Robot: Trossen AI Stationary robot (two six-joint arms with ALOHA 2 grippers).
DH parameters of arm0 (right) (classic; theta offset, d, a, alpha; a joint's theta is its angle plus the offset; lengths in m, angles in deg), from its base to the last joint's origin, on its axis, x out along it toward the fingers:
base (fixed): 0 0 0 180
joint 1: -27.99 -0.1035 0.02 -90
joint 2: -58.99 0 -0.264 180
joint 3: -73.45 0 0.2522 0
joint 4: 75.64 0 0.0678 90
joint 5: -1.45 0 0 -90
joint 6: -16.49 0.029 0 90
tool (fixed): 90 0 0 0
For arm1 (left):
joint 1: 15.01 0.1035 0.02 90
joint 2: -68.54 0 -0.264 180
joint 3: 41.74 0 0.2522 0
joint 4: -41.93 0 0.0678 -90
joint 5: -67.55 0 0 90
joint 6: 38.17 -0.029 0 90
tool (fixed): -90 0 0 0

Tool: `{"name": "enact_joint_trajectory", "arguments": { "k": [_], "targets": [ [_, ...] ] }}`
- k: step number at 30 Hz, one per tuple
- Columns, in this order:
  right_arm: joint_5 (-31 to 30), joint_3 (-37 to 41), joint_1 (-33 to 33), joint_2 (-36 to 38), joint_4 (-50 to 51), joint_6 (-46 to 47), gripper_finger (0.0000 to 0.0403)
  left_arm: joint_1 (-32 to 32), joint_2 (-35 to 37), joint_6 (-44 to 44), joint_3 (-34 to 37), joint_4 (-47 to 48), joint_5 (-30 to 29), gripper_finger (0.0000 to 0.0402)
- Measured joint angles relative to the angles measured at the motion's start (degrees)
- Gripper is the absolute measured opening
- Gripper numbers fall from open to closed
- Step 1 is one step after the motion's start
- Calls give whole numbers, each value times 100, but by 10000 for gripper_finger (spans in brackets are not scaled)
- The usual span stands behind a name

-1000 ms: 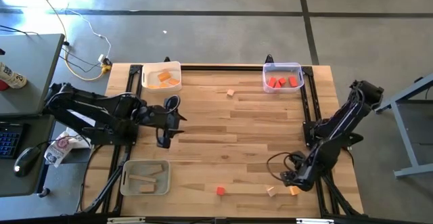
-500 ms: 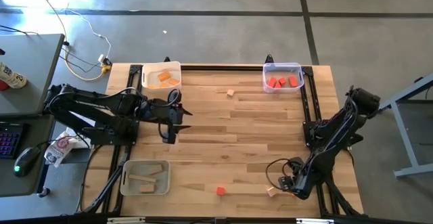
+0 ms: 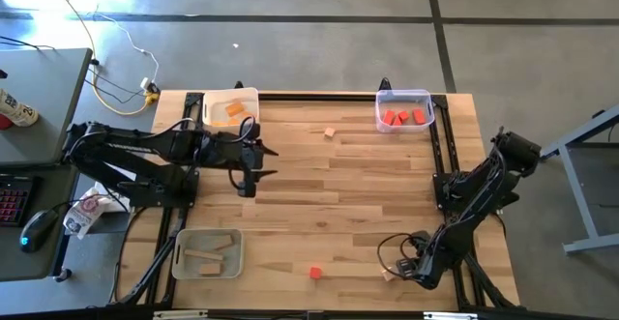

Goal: Sort & place blocks by color
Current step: Put the yellow block into the white bin

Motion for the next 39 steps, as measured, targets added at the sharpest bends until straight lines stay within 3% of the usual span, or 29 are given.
{"name": "enact_joint_trajectory", "arguments": {
  "k": [4, 14, 22, 29, 39],
  "targets": [
    [-5, -8, 0, 7, 13, -35, 101, 70, 0, 1, 0, -1, 0, 196],
    [-916, -380, 304, 7, 522, -832, 100, 590, -1, 459, 0, -155, 544, 196],
    [-1103, -891, 944, 9, 1315, -1909, 102, 1089, -2, 516, 0, -173, 1147, 196],
    [-1837, -1510, 1731, 11, 2081, -3439, 102, 1311, -180, 454, 0, -222, 1833, 196],
    [-2738, -2345, 3049, 15, 2556, -6324, 103, 1381, -856, 1266, 0, -935, 2096, 196]
  ]
}}
